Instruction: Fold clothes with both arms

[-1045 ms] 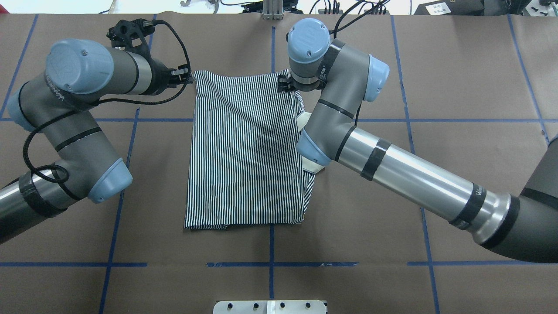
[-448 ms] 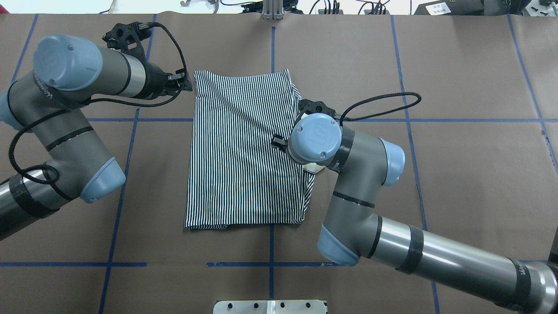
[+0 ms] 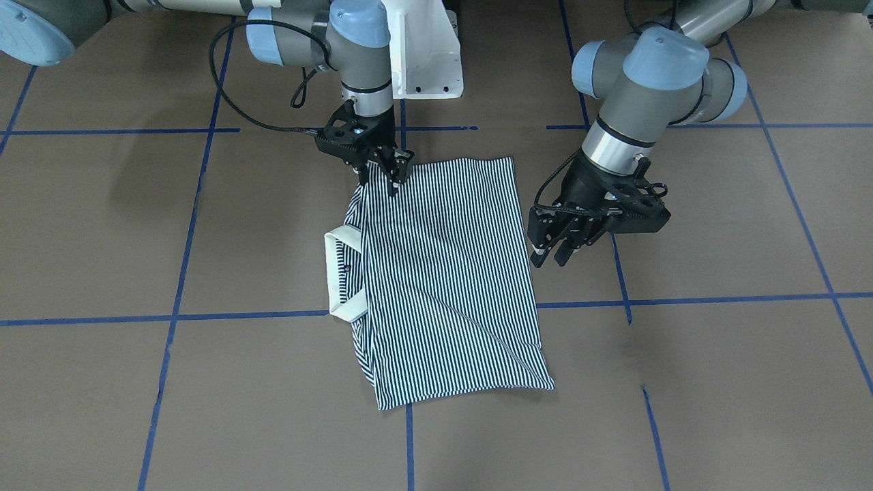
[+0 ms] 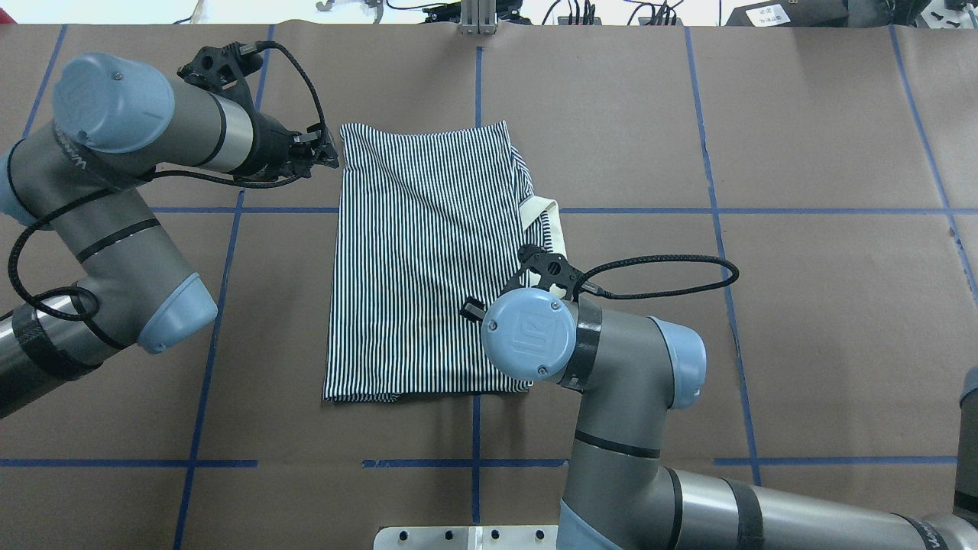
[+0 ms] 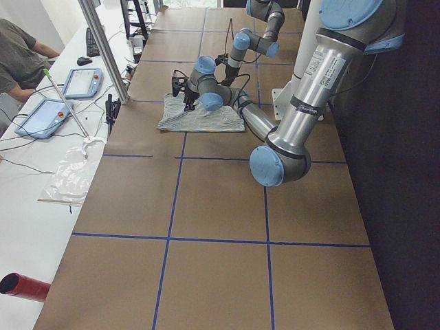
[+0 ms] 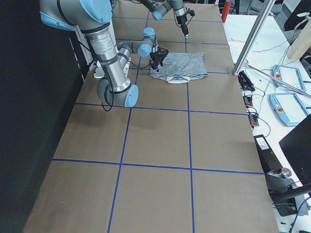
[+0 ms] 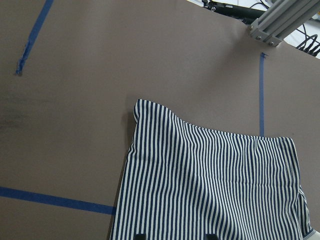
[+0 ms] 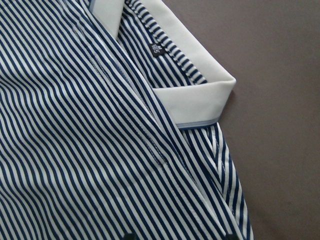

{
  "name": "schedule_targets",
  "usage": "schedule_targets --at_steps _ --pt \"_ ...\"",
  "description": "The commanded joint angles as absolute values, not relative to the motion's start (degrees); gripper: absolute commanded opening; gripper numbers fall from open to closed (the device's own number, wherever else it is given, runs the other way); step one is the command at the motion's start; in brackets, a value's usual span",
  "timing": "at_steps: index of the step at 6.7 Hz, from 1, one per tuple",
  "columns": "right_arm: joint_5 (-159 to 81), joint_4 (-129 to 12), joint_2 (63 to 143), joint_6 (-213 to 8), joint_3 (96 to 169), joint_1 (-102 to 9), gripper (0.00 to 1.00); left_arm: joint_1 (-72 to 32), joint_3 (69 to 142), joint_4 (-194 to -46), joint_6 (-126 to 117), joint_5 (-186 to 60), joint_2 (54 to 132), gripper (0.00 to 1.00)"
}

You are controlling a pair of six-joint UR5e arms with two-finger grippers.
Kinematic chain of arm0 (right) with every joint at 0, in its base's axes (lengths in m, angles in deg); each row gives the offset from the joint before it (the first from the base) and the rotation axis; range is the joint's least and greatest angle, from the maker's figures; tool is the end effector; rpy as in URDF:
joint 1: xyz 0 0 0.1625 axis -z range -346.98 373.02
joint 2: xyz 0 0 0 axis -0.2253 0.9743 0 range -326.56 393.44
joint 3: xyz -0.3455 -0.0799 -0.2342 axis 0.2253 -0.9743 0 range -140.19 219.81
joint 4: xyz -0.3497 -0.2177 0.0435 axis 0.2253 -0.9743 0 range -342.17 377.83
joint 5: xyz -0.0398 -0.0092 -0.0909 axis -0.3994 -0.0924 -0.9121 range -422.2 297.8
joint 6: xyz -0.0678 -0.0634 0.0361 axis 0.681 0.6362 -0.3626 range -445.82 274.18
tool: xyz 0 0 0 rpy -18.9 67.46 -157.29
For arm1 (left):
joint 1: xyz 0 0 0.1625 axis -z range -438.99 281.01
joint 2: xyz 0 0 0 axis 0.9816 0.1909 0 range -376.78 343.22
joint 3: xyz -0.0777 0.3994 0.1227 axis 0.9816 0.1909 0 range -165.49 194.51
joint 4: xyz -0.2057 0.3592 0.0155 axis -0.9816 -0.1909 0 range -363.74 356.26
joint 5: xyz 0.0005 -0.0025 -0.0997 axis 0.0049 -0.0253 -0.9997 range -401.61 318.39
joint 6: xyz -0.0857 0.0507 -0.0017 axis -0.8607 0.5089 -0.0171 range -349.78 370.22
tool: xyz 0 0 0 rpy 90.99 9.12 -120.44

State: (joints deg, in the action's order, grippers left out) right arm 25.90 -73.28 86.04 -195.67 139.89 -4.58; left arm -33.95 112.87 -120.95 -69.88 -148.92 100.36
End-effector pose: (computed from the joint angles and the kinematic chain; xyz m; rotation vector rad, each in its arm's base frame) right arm -0.5916 -0.3310 0.2076 0.0158 -0.8243 0.6305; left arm 0.3812 -0.5286 0.2680 0.2616 1.0946 -0.3827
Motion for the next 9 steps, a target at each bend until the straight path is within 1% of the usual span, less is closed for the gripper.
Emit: schedule_targets --at_steps 1,2,3,7,8,9 --pt "25.60 -74.28 86.70 -199.98 140.53 -2.89 0.68 -33.99 112.95 -120.81 -72.48 -149.10 100.47 0.50" --pt "25.69 -73.94 86.96 -201.73 140.10 -2.71 0.69 -33.91 113.38 -120.90 -72.74 -149.02 100.30 0.62" --pt "25.95 -73.93 87.57 -201.92 140.27 -2.71 0.70 -33.99 113.56 -120.73 -72.83 -149.10 100.29 1.00" --pt "26.13 -74.11 88.80 -201.48 139.74 -2.27 0.68 -33.90 115.58 -120.90 -72.83 -149.10 99.16 1.00" --pt "26.13 -74.28 88.72 -201.48 139.57 -2.27 0.64 -33.90 115.93 -120.90 -72.83 -149.10 98.89 1.00" --pt "26.13 -74.28 88.72 -201.48 139.04 -2.19 0.56 -33.90 116.19 -120.99 -72.83 -149.10 98.71 1.00"
